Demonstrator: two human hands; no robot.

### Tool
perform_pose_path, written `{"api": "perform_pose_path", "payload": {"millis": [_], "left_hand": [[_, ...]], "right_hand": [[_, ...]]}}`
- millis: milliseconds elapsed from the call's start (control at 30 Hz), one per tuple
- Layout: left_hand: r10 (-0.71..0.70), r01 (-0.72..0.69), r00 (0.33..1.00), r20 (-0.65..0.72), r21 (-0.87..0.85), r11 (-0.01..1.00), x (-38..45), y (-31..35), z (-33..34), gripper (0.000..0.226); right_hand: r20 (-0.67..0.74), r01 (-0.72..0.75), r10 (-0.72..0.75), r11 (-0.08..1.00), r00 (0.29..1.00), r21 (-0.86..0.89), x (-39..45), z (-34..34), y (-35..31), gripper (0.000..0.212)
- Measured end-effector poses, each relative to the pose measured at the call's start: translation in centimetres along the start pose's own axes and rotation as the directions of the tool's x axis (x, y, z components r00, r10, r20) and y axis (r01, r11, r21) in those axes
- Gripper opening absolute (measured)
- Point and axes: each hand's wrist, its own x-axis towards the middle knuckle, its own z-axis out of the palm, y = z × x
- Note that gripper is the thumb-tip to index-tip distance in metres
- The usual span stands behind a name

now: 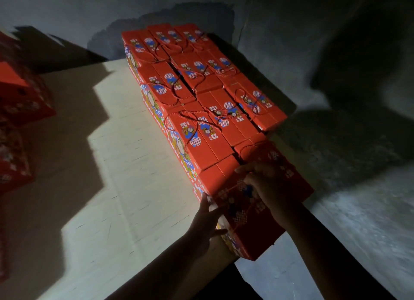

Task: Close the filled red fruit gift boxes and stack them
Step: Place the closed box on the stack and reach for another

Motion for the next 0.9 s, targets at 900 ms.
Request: {"api": "perform_pose_path", "payload": {"millis": [900], "left_hand": [[0.157,-0.231,0.907,-0.390,-0.151,0.961,-0.4,5.4,-14.4,0.049]], "right_hand": [[0.005,0.069,-0.096,0.677,0.995,-0.732,5.1,10.5,-4.3,0.049]]}}
